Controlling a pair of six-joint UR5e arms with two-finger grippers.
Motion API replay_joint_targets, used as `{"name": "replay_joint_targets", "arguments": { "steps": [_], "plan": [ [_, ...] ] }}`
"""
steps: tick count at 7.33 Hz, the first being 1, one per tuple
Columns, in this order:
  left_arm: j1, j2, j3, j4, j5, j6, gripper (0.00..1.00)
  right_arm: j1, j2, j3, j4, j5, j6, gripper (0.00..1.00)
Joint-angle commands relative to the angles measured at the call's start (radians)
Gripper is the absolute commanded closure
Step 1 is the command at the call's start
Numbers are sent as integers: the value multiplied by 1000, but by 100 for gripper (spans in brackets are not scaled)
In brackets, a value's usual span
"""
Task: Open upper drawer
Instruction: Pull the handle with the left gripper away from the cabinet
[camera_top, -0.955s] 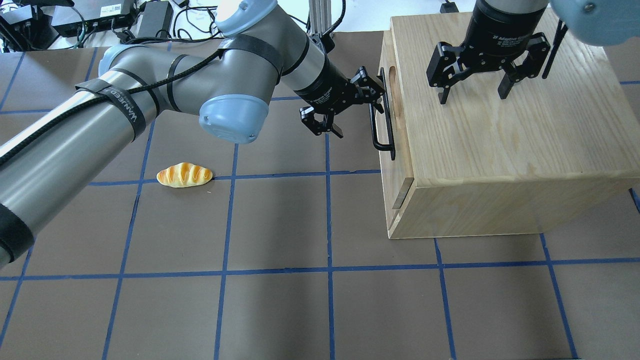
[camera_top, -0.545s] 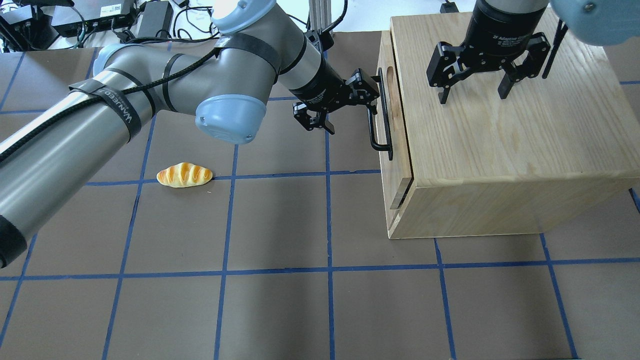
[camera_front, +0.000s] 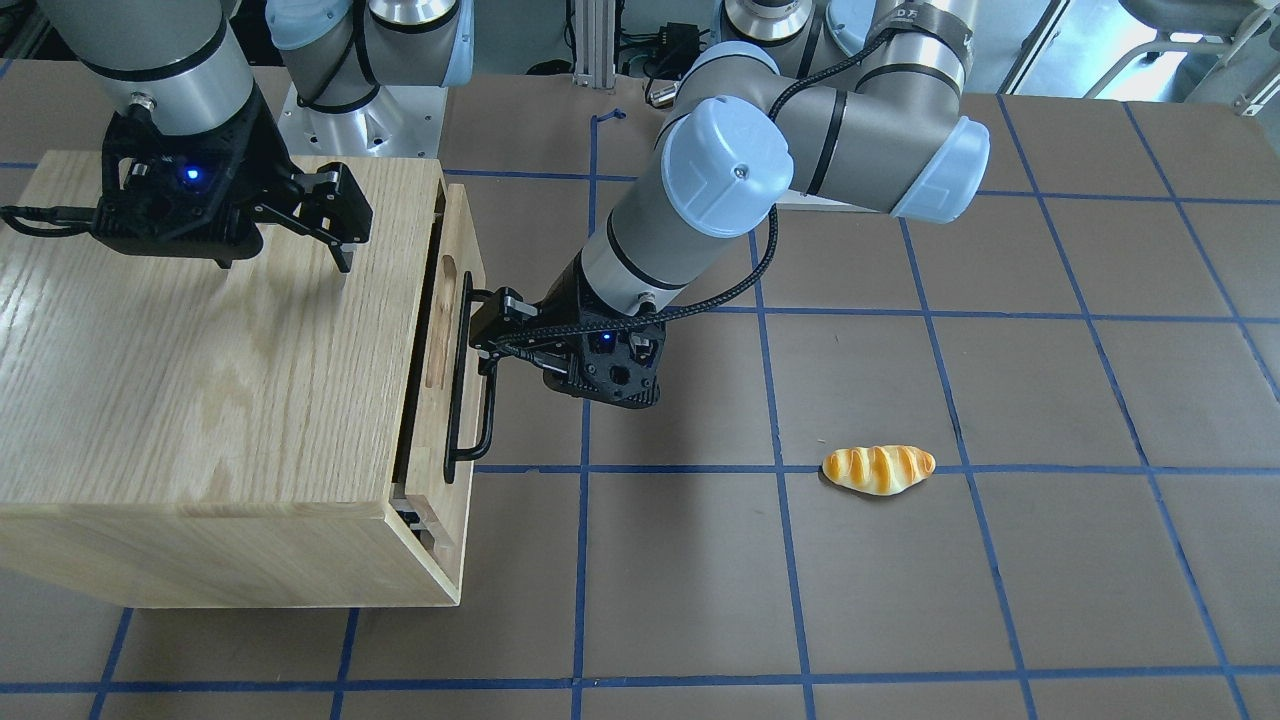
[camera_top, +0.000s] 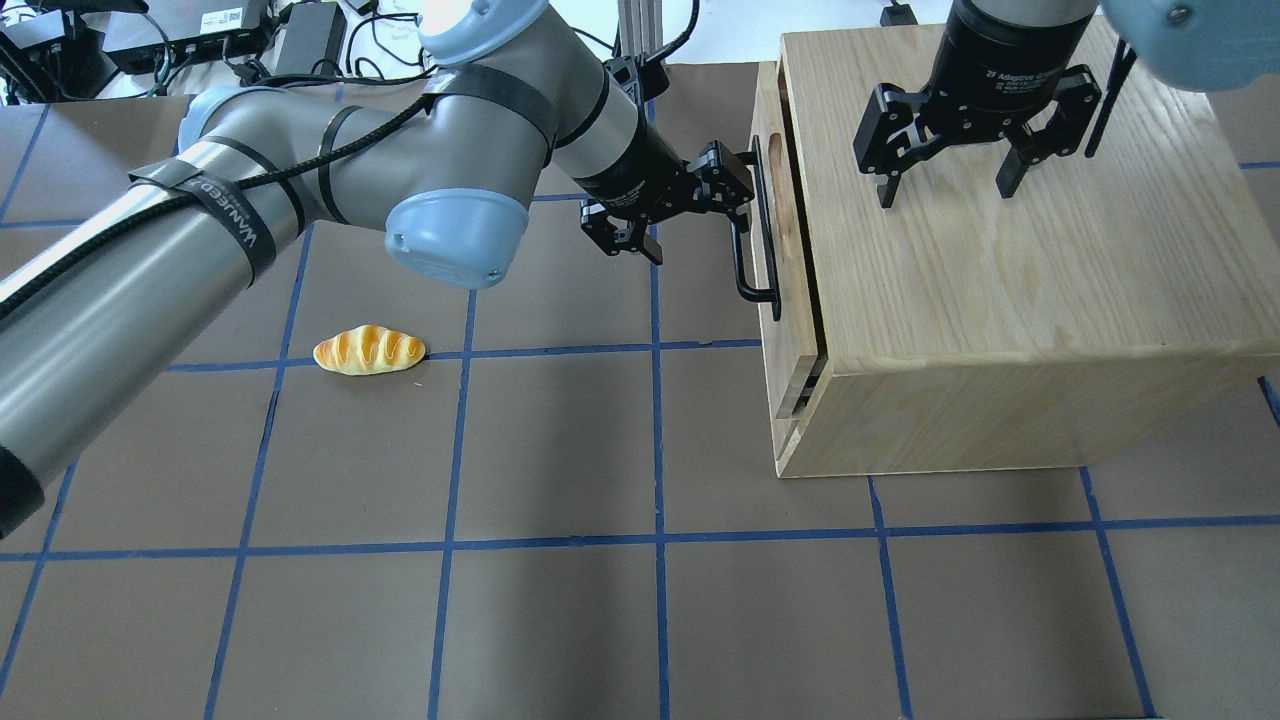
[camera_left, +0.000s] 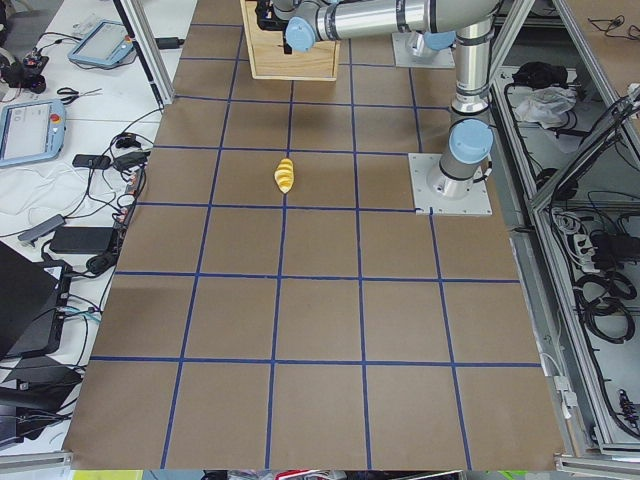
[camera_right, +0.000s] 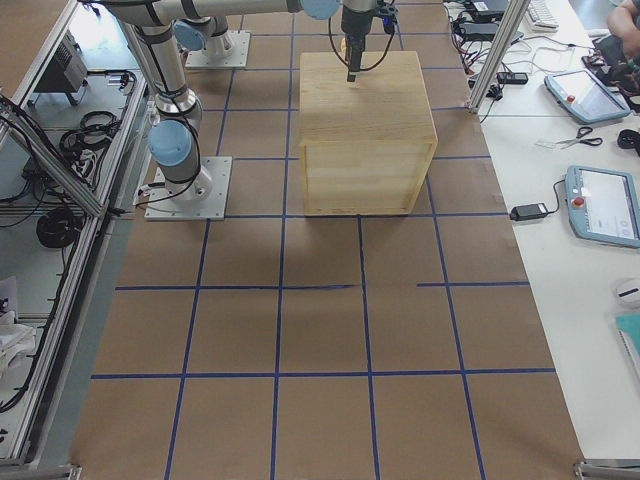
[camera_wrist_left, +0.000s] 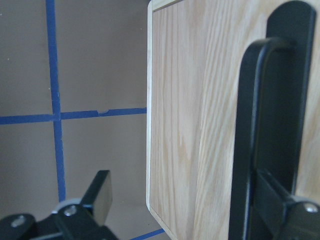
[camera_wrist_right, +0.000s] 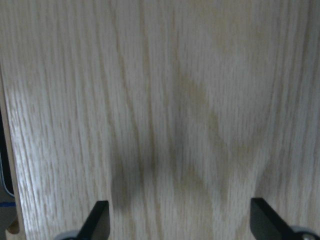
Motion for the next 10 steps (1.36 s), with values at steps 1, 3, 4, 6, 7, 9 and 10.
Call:
{"name": "replay_joint_targets", "arguments": {
  "steps": [1, 3, 4, 6, 7, 9, 10],
  "plan": [
    [3, 7, -19, 5, 27, 39, 0, 1, 0, 0, 0, 0, 0, 0],
    [8, 19, -21, 3, 27, 57, 0, 1, 0, 0, 0, 0, -2, 0],
    [26, 28, -22, -1, 26, 65, 0, 1, 0, 0, 0, 0, 0, 0],
    [51, 60, -56, -3, 26, 129, 0, 1, 0, 1, 0, 0, 0, 0],
    [55, 70, -68, -3, 26, 140, 0, -1, 0, 0, 0, 0, 0, 0],
    [68, 77, -73, -4, 26, 174, 0, 1, 0, 0, 0, 0, 0, 0],
    [69, 80, -74, -4, 26, 177, 0, 1, 0, 0, 0, 0, -2, 0]
  ]
}}
